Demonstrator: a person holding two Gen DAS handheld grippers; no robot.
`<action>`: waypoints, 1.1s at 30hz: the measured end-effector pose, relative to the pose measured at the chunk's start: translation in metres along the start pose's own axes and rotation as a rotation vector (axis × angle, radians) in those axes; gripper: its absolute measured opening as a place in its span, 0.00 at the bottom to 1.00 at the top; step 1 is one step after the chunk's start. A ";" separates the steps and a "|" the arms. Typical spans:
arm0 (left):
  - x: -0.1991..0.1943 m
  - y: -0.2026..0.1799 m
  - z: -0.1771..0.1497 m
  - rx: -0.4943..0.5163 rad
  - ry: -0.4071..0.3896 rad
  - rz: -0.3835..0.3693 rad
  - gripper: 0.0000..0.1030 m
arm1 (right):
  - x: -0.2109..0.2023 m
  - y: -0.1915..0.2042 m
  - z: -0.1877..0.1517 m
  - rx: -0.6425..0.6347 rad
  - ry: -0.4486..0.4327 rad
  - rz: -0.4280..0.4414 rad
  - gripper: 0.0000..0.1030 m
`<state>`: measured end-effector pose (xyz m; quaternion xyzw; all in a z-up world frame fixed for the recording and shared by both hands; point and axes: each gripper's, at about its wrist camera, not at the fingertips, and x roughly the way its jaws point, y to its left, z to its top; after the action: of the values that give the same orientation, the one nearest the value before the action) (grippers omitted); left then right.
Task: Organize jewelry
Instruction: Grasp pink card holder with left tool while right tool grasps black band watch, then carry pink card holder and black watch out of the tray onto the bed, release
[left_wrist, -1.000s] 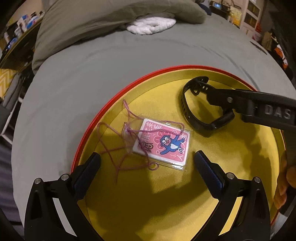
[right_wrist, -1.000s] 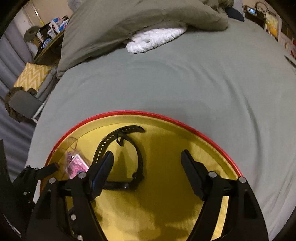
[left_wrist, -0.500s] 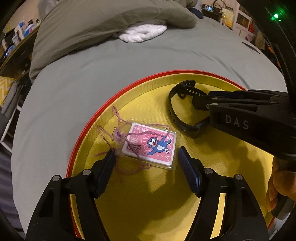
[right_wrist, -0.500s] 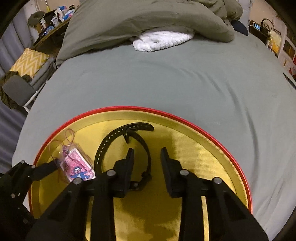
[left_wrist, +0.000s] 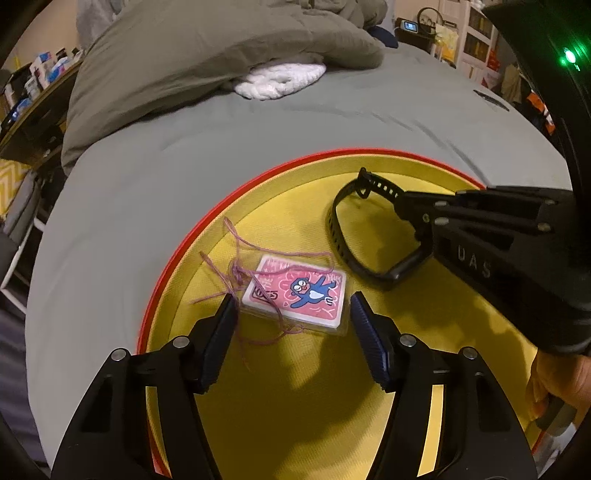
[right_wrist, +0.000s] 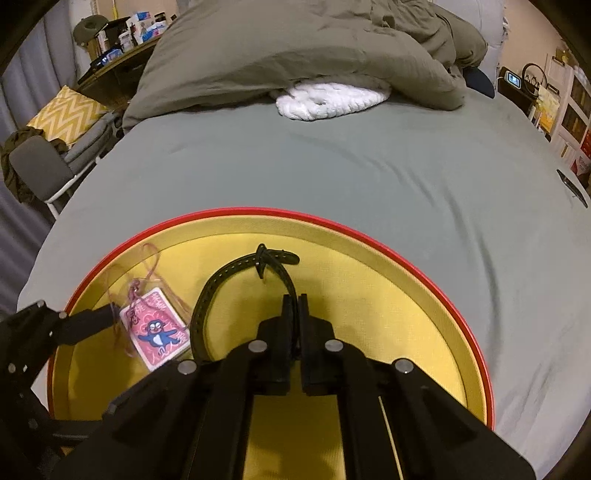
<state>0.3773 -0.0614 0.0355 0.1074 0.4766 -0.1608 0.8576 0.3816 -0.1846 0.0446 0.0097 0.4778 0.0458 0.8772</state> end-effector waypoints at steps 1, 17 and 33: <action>-0.004 0.000 0.000 -0.001 -0.004 -0.001 0.58 | -0.003 0.001 0.000 -0.004 -0.003 0.001 0.04; -0.129 -0.007 -0.003 -0.012 -0.101 -0.014 0.58 | -0.134 0.002 0.005 -0.033 -0.091 0.005 0.04; -0.337 -0.048 -0.085 0.041 -0.204 -0.027 0.58 | -0.326 0.011 -0.064 -0.031 -0.198 0.092 0.04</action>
<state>0.1260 -0.0181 0.2763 0.1016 0.3850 -0.1919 0.8970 0.1510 -0.2043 0.2837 0.0225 0.3870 0.0920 0.9172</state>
